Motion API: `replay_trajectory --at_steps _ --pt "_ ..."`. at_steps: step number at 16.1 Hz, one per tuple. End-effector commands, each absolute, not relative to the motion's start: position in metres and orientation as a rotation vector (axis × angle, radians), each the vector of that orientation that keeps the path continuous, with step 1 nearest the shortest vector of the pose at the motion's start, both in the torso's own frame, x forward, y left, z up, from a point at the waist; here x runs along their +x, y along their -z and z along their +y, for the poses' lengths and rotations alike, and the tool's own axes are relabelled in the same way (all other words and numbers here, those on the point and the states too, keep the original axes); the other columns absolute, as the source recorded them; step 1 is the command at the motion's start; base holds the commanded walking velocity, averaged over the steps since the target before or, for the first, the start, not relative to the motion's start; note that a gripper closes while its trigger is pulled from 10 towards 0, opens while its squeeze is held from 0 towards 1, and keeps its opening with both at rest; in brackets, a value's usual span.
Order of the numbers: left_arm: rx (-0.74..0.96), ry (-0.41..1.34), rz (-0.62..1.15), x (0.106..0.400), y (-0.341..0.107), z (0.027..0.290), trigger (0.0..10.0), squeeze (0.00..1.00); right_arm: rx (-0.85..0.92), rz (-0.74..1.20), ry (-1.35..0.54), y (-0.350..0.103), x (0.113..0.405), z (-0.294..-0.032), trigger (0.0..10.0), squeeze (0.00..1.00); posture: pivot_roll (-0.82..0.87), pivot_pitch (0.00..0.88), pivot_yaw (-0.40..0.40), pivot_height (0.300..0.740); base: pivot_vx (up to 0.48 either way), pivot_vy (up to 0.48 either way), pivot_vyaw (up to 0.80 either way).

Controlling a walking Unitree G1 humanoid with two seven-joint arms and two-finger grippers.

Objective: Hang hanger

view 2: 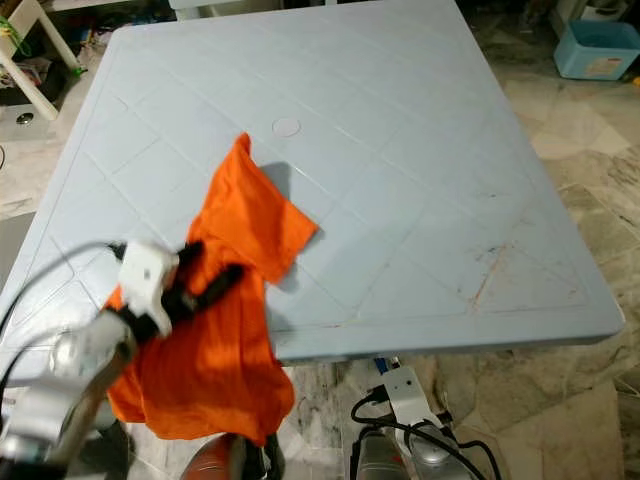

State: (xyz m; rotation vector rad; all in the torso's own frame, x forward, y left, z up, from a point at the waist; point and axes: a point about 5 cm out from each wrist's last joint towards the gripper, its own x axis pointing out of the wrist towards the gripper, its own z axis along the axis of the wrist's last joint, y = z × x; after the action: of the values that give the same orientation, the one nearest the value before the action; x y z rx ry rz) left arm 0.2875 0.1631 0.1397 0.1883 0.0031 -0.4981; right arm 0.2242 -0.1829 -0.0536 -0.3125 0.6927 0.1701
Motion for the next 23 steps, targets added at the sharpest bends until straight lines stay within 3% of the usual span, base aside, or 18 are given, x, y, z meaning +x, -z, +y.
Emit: replay_trajectory --at_steps 1,2,6,9,12,14,18,23 --pt "0.235 0.373 0.077 0.292 -0.127 0.188 10.0 0.93 -0.312 0.730 -0.173 0.060 0.216 -0.182 10.0 0.00 -0.12 0.259 0.044 0.740 0.000 0.000 0.00" --pt "0.270 0.318 0.054 0.303 -0.132 0.195 10.0 0.00 -0.312 0.730 -0.172 0.060 0.215 -0.182 10.0 0.00 -0.13 0.261 0.044 0.740 0.000 0.000 0.00" --pt "0.351 0.171 -0.037 0.335 -0.151 0.213 10.0 0.00 -0.313 0.732 -0.169 0.061 0.214 -0.181 10.0 0.00 -0.13 0.263 0.042 0.740 0.000 0.000 0.00" --pt "0.449 -0.018 -0.110 0.361 -0.181 0.243 10.0 0.00 -0.316 0.731 -0.163 0.061 0.214 -0.181 10.0 0.00 -0.14 0.264 0.045 0.740 0.000 0.000 0.00" --pt "0.464 -0.268 -0.211 0.368 -0.215 0.281 10.0 0.00 -0.316 0.730 -0.155 0.061 0.213 -0.182 10.0 0.00 -0.15 0.264 0.050 0.740 0.000 0.000 0.00" --pt "0.464 -0.302 -0.267 0.367 -0.226 0.286 10.0 0.00 -0.315 0.731 -0.153 0.062 0.212 -0.181 10.0 0.00 -0.15 0.265 0.052 0.740 0.000 0.000 0.00" --pt "0.418 -0.083 -0.476 0.361 -0.246 0.243 10.0 0.00 -0.314 0.735 -0.150 0.063 0.210 -0.181 10.0 0.00 -0.13 0.267 0.059 0.740 0.000 0.000 0.00" --pt "0.364 0.034 -0.599 0.311 -0.236 0.199 10.0 0.00 -0.313 0.740 -0.159 0.063 0.211 -0.178 10.0 0.00 -0.09 0.266 0.062 0.740 0.000 0.000 0.00"
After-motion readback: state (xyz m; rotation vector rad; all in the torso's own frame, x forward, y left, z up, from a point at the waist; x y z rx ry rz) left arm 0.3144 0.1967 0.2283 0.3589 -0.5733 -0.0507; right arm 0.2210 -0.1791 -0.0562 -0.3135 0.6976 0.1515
